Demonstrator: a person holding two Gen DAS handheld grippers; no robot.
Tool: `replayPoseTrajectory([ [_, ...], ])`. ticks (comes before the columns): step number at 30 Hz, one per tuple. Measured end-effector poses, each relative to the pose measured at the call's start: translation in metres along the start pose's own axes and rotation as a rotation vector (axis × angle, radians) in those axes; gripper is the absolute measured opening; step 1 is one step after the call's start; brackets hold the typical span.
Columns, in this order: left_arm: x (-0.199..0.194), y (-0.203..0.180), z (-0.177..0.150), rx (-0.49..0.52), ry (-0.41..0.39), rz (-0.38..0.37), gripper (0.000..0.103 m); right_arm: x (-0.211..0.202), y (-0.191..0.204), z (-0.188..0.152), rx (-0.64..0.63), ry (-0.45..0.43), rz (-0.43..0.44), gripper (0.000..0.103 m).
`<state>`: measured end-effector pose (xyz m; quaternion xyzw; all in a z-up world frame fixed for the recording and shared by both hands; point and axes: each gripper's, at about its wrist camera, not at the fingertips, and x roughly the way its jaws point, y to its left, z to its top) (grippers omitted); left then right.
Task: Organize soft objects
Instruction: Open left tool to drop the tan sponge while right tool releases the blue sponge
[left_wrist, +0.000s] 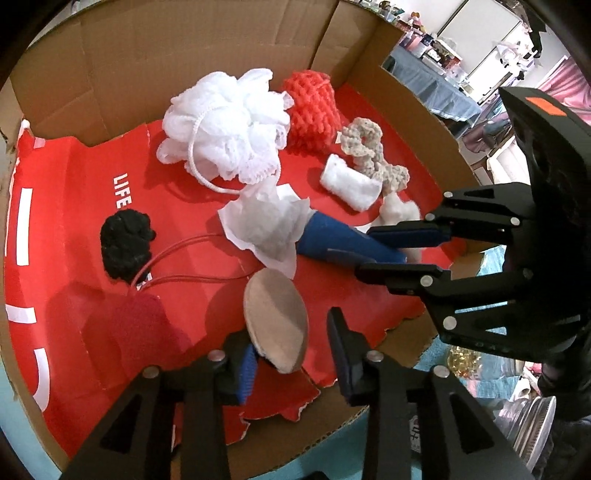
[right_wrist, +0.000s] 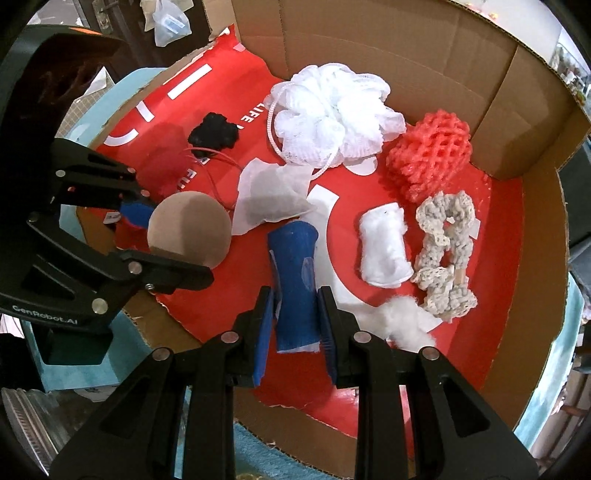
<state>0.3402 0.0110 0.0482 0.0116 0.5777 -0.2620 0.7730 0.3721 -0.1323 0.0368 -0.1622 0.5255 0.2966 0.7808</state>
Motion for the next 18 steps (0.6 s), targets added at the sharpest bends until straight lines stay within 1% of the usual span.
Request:
replayPoseTrajectory([
  [1,-0.001,0.0,0.001,0.002,-0.002,0.003,0.037,0.0,0.0,-0.001,0.001,-0.001,0.001,0.023],
  [5,-0.006,-0.001,-0.001,0.013,-0.02,0.017,0.052,-0.001,-0.001,-0.001,0.0,-0.005,-0.006,0.024],
  [9,-0.016,-0.001,-0.003,-0.001,-0.041,0.04,0.054,-0.006,-0.003,-0.004,0.014,-0.01,-0.022,0.025],
  [11,-0.024,-0.002,-0.005,-0.003,-0.063,0.068,0.064,-0.012,-0.006,-0.007,0.033,-0.015,-0.028,0.025],
  [14,-0.037,-0.005,-0.012,-0.01,-0.111,0.103,0.074,-0.025,-0.009,-0.01,0.07,-0.04,-0.043,0.026],
  [15,-0.042,-0.006,-0.014,-0.018,-0.129,0.104,0.075,-0.028,-0.011,-0.01,0.083,-0.047,-0.05,0.035],
  [16,-0.045,-0.007,-0.013,-0.025,-0.143,0.106,0.078,-0.033,-0.012,-0.011,0.099,-0.057,-0.058,0.047],
  [17,-0.049,-0.009,-0.015,-0.03,-0.16,0.115,0.082,-0.038,-0.013,-0.012,0.117,-0.074,-0.07,0.078],
  [18,-0.054,-0.012,-0.018,-0.033,-0.184,0.139,0.084,-0.045,-0.01,-0.015,0.131,-0.104,-0.086,0.085],
])
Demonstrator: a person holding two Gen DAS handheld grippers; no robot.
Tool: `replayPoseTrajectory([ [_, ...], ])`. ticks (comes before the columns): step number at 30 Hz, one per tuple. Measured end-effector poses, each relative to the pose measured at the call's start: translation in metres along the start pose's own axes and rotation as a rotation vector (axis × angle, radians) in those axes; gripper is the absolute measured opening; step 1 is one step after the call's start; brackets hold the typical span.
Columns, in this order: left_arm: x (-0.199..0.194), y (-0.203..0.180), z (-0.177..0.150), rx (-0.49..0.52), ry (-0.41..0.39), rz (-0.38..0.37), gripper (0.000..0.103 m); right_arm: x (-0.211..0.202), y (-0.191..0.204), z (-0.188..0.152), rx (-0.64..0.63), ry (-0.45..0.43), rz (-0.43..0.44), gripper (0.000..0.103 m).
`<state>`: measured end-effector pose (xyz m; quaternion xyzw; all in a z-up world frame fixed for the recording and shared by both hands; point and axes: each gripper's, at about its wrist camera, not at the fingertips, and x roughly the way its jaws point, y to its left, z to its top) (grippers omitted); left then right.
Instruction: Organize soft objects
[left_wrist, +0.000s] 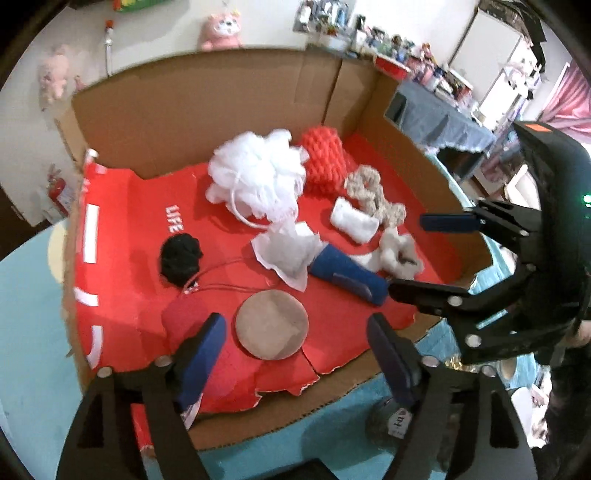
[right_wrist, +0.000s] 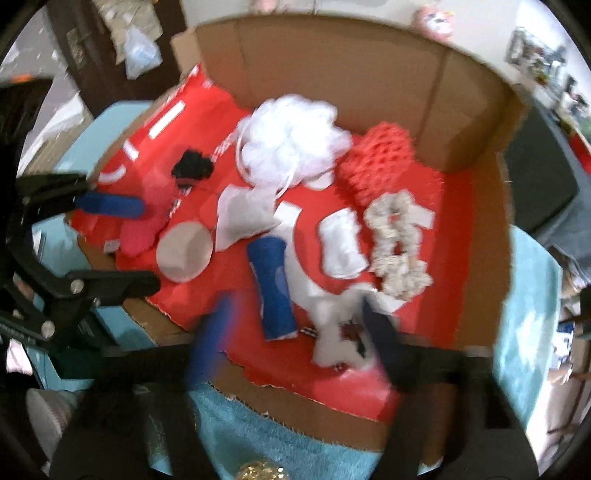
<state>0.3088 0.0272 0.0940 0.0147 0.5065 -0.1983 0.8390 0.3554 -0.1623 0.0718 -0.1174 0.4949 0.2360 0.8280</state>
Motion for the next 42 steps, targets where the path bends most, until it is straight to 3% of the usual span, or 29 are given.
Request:
replayPoseTrajectory([
  [5,-0.015,-0.015,-0.006,-0.004,-0.097,0.109,0.096,-0.021,-0.005,-0.008,0.092,-0.033,-0.093,0.084],
  [8,-0.018,-0.021,-0.007,-0.016,-0.142,0.193,0.098,-0.026,-0.008,-0.018,0.171,-0.029,-0.148,0.085],
  [16,-0.016,-0.017,-0.018,-0.068,-0.141,0.258,0.101,-0.025,-0.012,-0.037,0.27,-0.026,-0.151,0.085],
  [28,0.001,0.0,-0.027,-0.175,-0.074,0.227,0.101,-0.014,-0.01,-0.045,0.328,-0.021,-0.136,0.085],
  [42,0.009,0.003,-0.032,-0.207,-0.042,0.244,0.101,-0.009,-0.009,-0.048,0.335,-0.007,-0.141,0.085],
])
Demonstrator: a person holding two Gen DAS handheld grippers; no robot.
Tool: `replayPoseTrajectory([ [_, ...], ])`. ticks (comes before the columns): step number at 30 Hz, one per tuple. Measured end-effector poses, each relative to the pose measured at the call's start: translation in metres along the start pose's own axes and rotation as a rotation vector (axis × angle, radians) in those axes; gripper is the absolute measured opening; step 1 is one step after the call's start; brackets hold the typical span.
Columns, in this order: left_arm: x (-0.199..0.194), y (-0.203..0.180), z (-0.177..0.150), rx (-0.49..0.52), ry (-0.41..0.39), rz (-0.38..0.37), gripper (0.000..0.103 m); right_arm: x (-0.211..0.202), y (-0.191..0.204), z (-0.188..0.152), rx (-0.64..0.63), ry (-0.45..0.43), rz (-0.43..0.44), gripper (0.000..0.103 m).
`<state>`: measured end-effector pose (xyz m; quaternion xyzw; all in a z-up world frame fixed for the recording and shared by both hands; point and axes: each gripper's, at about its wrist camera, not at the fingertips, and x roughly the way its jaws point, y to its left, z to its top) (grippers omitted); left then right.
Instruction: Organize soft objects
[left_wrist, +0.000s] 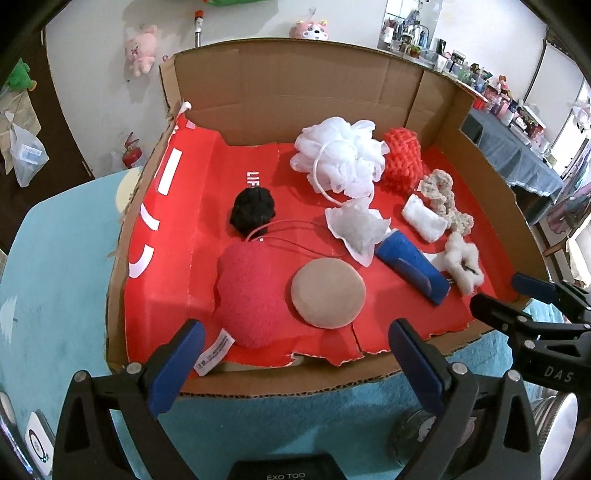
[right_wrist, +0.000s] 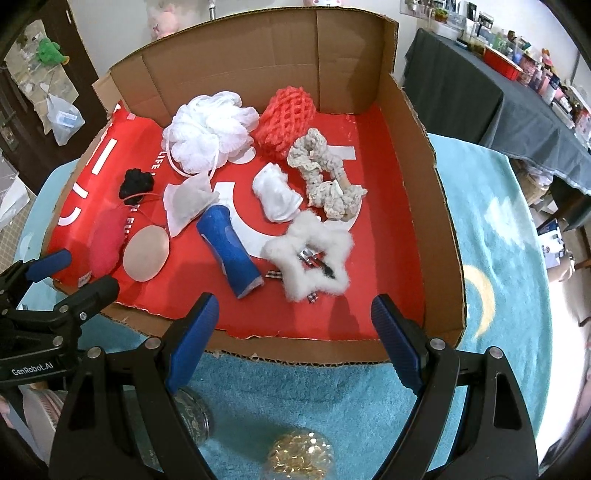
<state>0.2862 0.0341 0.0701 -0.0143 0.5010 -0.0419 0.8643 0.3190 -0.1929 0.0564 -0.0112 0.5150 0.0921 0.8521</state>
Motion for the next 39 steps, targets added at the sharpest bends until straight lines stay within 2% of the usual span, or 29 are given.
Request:
replayPoseTrajectory([
  [39,-0.004,0.0013,-0.0034,0.003,-0.025,0.016,0.101,-0.001,0.0004,-0.0015,-0.014,-0.005,-0.008,0.085],
])
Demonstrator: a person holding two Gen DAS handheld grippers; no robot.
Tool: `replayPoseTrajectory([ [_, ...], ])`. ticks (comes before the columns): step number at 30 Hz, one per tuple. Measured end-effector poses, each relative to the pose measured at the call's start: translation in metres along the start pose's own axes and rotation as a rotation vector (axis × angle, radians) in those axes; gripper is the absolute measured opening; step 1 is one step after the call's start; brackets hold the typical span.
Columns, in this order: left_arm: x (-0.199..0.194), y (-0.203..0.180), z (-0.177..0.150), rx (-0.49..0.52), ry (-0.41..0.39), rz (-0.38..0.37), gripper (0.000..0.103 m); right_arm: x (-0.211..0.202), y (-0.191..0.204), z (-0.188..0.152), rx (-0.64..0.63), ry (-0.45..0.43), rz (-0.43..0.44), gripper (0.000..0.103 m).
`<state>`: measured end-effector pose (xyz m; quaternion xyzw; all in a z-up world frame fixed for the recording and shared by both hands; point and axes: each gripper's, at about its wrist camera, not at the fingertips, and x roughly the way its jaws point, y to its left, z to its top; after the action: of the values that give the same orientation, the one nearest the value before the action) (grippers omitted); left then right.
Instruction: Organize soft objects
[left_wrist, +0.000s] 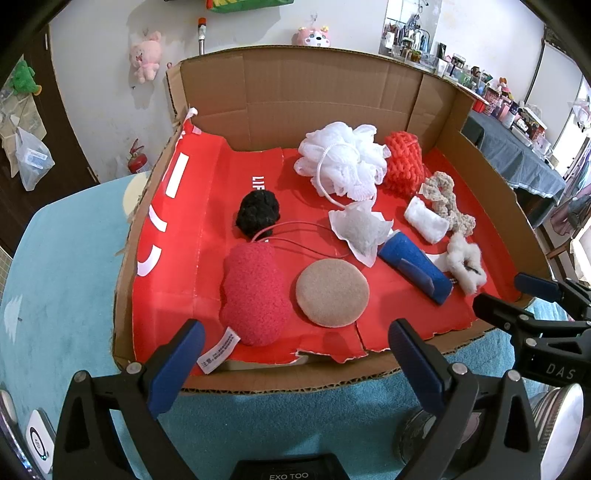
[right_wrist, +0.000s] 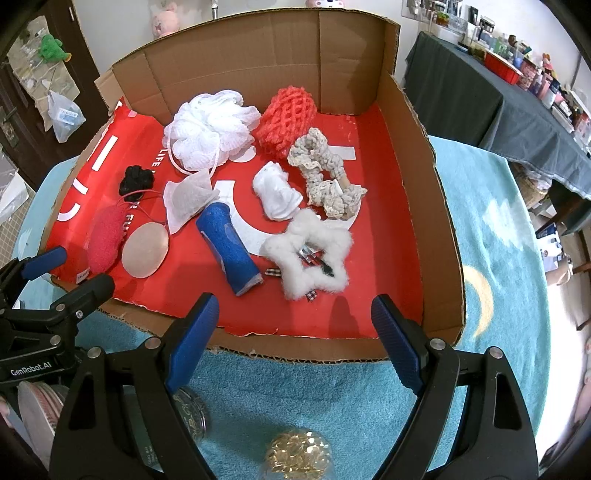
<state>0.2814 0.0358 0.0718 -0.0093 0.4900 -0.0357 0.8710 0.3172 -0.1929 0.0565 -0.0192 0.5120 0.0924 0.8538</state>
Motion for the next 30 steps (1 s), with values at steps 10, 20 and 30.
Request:
replayPoseTrajectory([
  [10,-0.0001,-0.0006,-0.0003,0.001,-0.001,0.0,0.101,-0.0004,0.0001,-0.0011,-0.001,-0.002,0.0,0.085],
  [20,-0.0003,0.0002,0.0003,0.0,-0.003,0.002,0.101,-0.0007,-0.0001,-0.0012,-0.003,-0.003,0.001,0.085],
  [30,-0.0009,0.0,0.0003,0.0,-0.007,0.006,0.101,-0.0009,-0.0002,-0.001,-0.002,-0.004,0.001,0.085],
])
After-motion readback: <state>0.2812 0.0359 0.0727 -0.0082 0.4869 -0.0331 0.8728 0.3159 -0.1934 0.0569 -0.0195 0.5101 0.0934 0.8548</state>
